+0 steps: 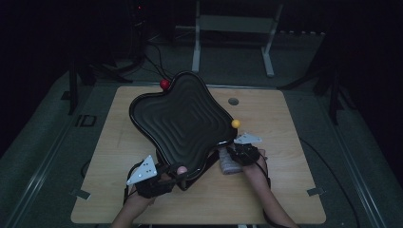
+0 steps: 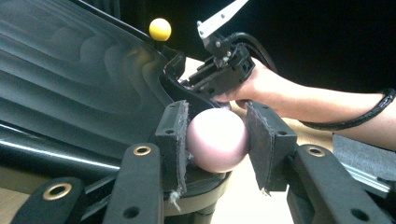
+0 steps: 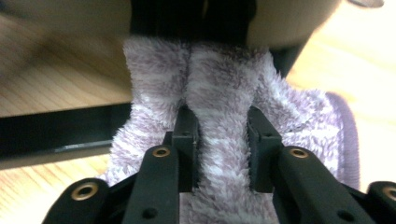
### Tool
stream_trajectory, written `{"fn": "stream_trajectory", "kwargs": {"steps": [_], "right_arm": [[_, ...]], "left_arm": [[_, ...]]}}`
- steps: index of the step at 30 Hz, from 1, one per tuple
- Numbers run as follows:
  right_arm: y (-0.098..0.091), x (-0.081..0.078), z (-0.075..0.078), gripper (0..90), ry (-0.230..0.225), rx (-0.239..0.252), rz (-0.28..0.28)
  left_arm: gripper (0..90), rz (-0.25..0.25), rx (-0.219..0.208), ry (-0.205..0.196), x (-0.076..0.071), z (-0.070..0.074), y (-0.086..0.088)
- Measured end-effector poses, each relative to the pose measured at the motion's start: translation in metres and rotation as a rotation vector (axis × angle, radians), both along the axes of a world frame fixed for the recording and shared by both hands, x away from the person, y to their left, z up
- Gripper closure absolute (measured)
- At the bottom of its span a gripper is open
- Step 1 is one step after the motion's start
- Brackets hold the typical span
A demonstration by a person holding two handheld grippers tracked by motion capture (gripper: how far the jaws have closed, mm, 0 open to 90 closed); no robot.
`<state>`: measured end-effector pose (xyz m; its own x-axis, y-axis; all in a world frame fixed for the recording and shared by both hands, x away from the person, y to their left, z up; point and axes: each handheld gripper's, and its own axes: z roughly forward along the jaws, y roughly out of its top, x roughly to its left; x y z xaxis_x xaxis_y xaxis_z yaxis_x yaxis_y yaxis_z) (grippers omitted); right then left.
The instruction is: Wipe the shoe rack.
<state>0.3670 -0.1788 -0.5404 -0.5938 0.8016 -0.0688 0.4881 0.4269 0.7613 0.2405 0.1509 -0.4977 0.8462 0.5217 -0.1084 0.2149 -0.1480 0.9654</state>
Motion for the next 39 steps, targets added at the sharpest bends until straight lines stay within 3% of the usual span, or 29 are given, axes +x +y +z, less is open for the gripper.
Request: {"fn": "stream_trajectory", "kwargs": {"steps": [2,6,10,16,24,27,28,31,39], "right_arm": [[0.001,0.002,0.003,71.9,-0.011,0.020,0.000],[0.005,0.004,-0.003,73.7,0.017,0.039,-0.008],[0.010,-0.002,-0.003,73.9,0.041,0.046,0.026],[0.034,-0.025,-0.002,74.0,0.066,0.043,0.148],[0.068,-0.061,-0.003,74.0,0.055,0.038,0.274],[0.081,-0.074,-0.003,73.9,0.067,0.057,0.356],[0.089,-0.082,-0.002,73.9,0.077,0.069,0.423],[0.097,-0.088,0.003,73.9,0.049,0.083,0.429],[0.097,-0.079,-0.003,73.8,0.053,0.037,0.427]], "left_arm": [[60.4,-0.001,-0.001,0.000,0.000,0.000,0.000],[60.4,0.000,0.000,-0.002,0.000,0.000,0.000],[60.4,0.001,-0.002,-0.002,0.000,0.000,0.000],[60.4,0.000,0.001,-0.003,0.000,0.000,-0.001],[60.4,0.003,-0.001,-0.005,-0.001,0.000,-0.001],[60.4,0.002,0.000,-0.006,-0.001,0.000,-0.001],[60.4,0.003,0.000,-0.006,-0.001,0.000,-0.001],[60.4,0.000,0.000,-0.003,-0.001,0.000,0.000],[60.4,-0.001,0.001,0.004,0.000,0.000,0.000]]}}
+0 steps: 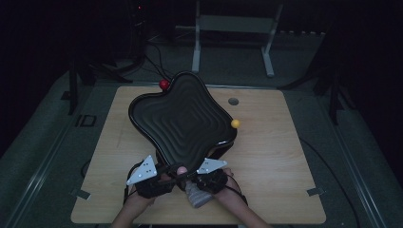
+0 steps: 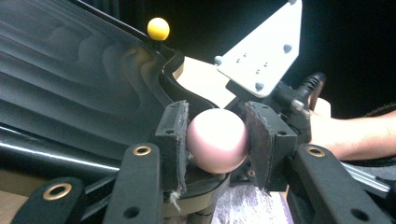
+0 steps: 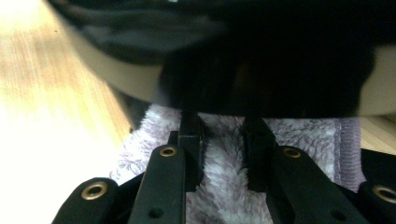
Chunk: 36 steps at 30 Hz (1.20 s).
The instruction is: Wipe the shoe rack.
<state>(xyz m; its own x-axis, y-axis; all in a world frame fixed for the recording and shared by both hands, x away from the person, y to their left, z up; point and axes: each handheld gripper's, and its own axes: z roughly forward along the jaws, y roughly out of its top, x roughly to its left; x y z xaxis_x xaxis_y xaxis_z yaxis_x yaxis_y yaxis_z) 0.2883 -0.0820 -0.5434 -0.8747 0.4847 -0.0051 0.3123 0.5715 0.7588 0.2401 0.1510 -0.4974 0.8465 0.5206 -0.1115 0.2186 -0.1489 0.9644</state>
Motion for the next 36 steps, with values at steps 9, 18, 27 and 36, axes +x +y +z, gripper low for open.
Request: {"fn": "stream_trajectory", "kwargs": {"steps": [9,18,27,36], "right_arm": [[-0.029,0.029,0.001,73.6,-0.023,-0.024,-0.113],[-0.059,0.059,0.001,73.6,-0.054,-0.039,-0.257],[-0.080,0.079,0.000,73.6,-0.049,-0.028,-0.356],[-0.089,0.072,0.002,73.6,-0.031,-0.022,-0.383]], "left_arm": [[60.4,-0.005,0.000,0.001,0.001,0.000,0.001],[60.4,-0.006,-0.001,0.001,0.001,0.000,0.001],[60.5,-0.006,0.007,0.006,0.000,0.001,0.000],[60.4,0.003,0.006,-0.003,-0.001,0.000,-0.001]]}}
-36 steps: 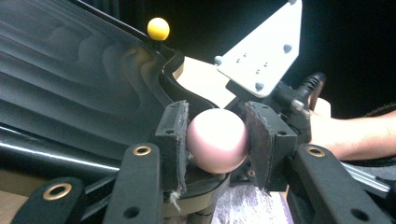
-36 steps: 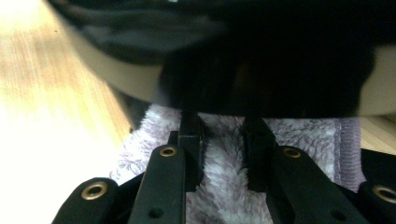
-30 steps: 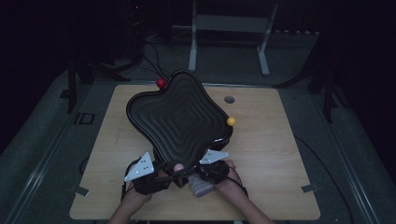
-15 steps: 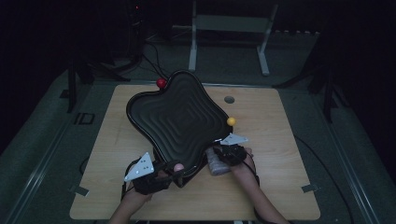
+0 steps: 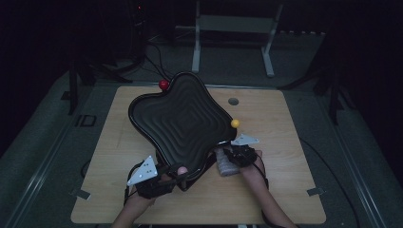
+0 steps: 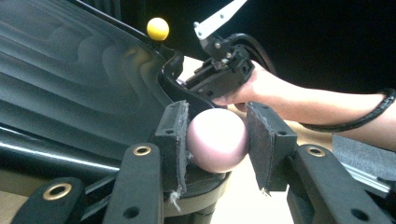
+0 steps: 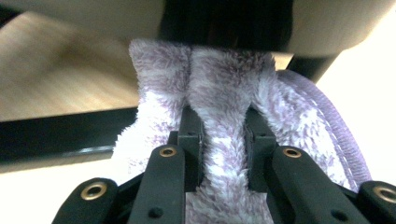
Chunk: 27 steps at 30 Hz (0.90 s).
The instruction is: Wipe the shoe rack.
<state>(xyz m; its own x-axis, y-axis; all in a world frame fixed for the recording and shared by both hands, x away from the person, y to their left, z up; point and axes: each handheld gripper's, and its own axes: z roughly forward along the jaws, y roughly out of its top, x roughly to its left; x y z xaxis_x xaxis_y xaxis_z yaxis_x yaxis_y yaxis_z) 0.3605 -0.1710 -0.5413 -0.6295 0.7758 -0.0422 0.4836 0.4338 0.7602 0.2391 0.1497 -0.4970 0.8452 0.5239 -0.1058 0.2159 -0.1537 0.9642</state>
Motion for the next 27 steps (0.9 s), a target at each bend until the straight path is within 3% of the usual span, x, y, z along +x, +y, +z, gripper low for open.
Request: {"fn": "stream_trajectory", "kwargs": {"steps": [4,11,15,21,26,27], "right_arm": [[-0.006,-0.013,0.004,73.6,0.003,0.011,0.026],[-0.035,-0.027,0.009,73.5,0.022,0.020,-0.011],[-0.044,-0.028,0.016,73.5,-0.001,0.062,-0.031],[-0.039,-0.023,0.030,73.1,-0.055,0.088,-0.028],[-0.036,-0.016,0.024,72.7,-0.044,0.092,-0.051],[-0.035,-0.010,0.016,72.7,-0.026,0.089,-0.068]], "left_arm": [[60.4,0.001,-0.002,-0.001,0.000,0.000,0.000],[60.5,-0.004,-0.006,0.005,0.001,0.000,0.000],[60.5,-0.003,-0.009,0.005,0.000,0.000,0.000],[60.5,-0.009,-0.012,0.010,0.001,0.000,0.001],[60.6,-0.014,-0.010,0.007,0.002,0.000,0.000],[60.6,-0.020,-0.013,0.006,0.002,-0.001,0.001]]}}
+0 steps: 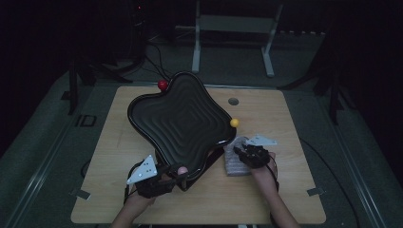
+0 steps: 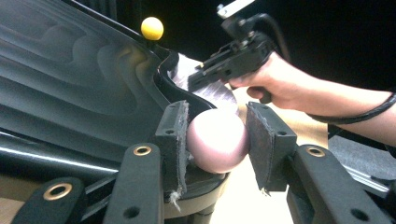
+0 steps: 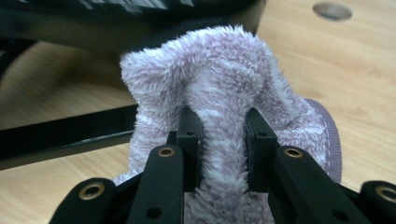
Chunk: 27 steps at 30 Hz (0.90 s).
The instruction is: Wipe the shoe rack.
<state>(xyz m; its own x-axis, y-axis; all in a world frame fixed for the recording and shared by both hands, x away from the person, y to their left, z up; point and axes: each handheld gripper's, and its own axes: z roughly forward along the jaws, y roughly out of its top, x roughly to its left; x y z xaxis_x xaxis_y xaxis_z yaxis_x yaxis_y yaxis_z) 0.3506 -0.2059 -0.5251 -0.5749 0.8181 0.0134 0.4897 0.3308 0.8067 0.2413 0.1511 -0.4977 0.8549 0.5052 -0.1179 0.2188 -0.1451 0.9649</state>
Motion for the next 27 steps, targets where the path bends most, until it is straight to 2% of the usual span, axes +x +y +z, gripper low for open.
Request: {"fn": "stream_trajectory", "kwargs": {"steps": [6,9,11,12,15,17,20,24,27], "right_arm": [[0.007,0.012,-0.012,72.7,0.026,-0.030,-0.016],[0.012,0.013,-0.018,72.7,0.050,-0.038,-0.012],[0.013,0.010,-0.014,72.7,0.053,-0.004,-0.006],[0.014,0.009,-0.010,72.7,0.038,0.009,-0.003],[0.016,0.010,-0.001,72.6,-0.004,-0.004,-0.020],[0.018,0.015,-0.005,72.4,0.012,-0.017,-0.032],[0.022,0.023,-0.018,72.2,0.060,-0.047,-0.027],[0.022,0.020,-0.011,72.2,0.076,-0.031,-0.049],[0.021,0.017,-0.003,72.2,0.047,-0.010,-0.061]], "left_arm": [[60.6,-0.004,-0.002,-0.001,0.000,0.000,0.001],[60.6,-0.003,-0.002,0.000,0.000,0.000,0.001],[60.6,-0.006,-0.002,0.000,0.001,0.000,0.001],[60.6,-0.007,-0.002,-0.001,0.001,0.000,0.001],[60.6,-0.007,-0.002,0.003,0.001,0.000,0.001],[60.6,-0.007,-0.002,0.005,0.001,0.000,0.001],[60.6,-0.008,-0.003,0.005,0.001,0.000,0.000],[60.6,-0.006,-0.003,0.006,0.001,0.000,0.000],[60.6,-0.006,-0.003,0.007,0.001,0.000,0.000]]}}
